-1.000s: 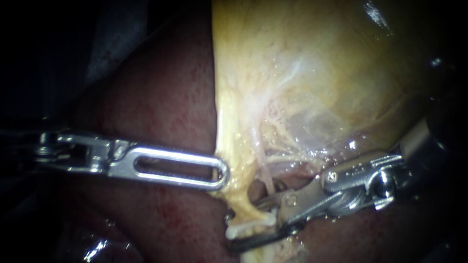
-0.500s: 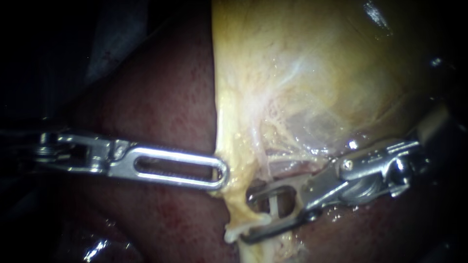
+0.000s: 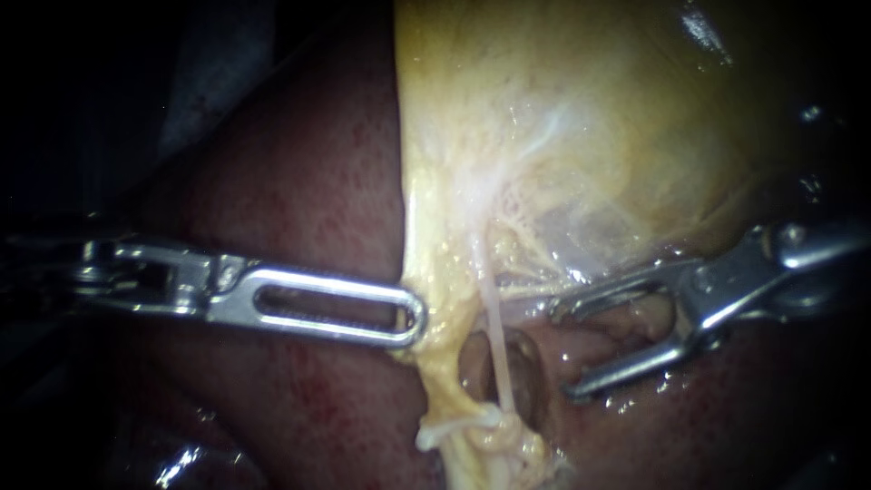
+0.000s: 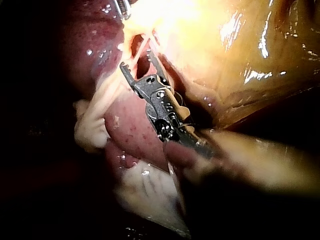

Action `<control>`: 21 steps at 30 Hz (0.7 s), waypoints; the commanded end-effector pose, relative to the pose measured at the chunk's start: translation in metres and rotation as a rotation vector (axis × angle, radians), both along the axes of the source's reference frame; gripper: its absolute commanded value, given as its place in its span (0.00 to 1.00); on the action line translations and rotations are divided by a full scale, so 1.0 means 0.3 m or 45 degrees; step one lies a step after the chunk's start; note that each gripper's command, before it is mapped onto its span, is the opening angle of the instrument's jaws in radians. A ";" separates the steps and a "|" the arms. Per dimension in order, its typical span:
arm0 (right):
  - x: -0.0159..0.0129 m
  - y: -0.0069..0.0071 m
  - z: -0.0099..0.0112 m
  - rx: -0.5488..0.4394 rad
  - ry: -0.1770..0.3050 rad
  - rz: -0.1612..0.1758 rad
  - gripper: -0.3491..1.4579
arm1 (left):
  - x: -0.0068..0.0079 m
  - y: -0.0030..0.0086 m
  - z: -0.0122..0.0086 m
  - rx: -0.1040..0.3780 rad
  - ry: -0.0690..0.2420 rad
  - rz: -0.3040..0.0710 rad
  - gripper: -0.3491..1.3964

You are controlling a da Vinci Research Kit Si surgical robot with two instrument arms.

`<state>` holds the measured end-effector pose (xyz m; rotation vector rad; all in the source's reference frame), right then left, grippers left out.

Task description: Going back first clip left tube

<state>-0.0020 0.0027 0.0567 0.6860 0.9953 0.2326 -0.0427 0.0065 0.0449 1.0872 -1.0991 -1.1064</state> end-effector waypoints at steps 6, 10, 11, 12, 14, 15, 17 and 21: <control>-0.0059 0.0076 -0.0058 -0.029 -0.009 0.033 0.42 | -0.0007 0.0005 0.0024 -0.001 0.001 -0.001 0.00; -0.0067 0.0081 -0.0062 -0.035 -0.014 0.036 0.42 | -0.0013 0.0016 0.0051 -0.003 -0.001 -0.004 0.00; -0.0066 0.0080 -0.0062 -0.035 -0.014 0.036 0.42 | -0.0017 0.0021 0.0062 -0.003 0.006 -0.001 0.00; -0.0065 0.0080 -0.0062 -0.035 -0.014 0.036 0.42 | -0.0027 0.0029 0.0082 -0.004 0.014 0.000 0.00; -0.0063 0.0080 -0.0062 -0.035 -0.014 0.036 0.42 | -0.0045 0.0043 0.0115 -0.006 0.020 0.000 0.00; -0.0063 0.0080 -0.0062 -0.035 -0.014 0.037 0.42 | -0.0055 0.0049 0.0131 -0.007 0.021 -0.001 0.00; -0.0063 0.0080 -0.0062 -0.035 -0.014 0.036 0.42 | -0.0077 0.0060 0.0163 -0.010 0.026 -0.001 0.00; -0.0062 0.0078 -0.0061 -0.035 -0.014 0.037 0.42 | -0.0117 0.0068 0.0207 -0.015 0.036 -0.005 0.00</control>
